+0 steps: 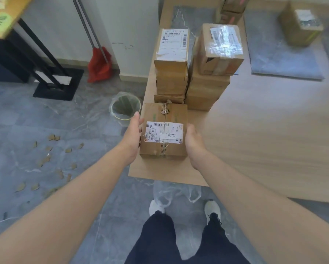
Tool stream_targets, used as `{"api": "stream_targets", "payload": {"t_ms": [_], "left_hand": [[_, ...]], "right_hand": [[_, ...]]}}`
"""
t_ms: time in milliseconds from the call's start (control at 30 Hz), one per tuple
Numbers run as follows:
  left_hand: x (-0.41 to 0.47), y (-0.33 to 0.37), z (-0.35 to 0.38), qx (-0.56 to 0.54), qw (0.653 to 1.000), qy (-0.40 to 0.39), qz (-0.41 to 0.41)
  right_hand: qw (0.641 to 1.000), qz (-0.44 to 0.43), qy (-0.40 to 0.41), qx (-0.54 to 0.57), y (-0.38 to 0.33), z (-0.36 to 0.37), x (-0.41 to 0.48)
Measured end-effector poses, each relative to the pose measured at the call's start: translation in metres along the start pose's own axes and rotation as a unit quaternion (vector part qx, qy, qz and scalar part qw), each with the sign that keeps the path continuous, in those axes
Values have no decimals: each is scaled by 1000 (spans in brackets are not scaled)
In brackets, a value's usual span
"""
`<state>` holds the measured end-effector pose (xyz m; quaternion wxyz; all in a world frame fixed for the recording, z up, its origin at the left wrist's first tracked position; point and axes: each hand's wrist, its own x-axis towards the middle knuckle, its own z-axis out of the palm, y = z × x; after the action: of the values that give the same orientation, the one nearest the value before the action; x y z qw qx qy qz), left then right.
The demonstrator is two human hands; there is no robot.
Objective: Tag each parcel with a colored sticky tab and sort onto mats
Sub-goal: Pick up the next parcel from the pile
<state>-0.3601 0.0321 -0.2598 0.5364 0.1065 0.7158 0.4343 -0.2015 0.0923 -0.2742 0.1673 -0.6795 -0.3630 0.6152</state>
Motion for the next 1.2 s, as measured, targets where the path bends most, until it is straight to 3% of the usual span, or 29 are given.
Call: {"api": "stream_targets", "payload": {"t_ms": [267, 533, 1200], "left_hand": [[-12, 4, -2, 11, 1000, -27, -5], [-49, 19, 34, 58, 997, -44, -15], [-128, -10, 313, 77, 994, -71, 26]], "right_hand": [[1000, 5, 10, 11, 5, -2, -14], [997, -12, 46, 57, 2, -51, -33], [986, -52, 76, 137, 22, -343, -17]]}}
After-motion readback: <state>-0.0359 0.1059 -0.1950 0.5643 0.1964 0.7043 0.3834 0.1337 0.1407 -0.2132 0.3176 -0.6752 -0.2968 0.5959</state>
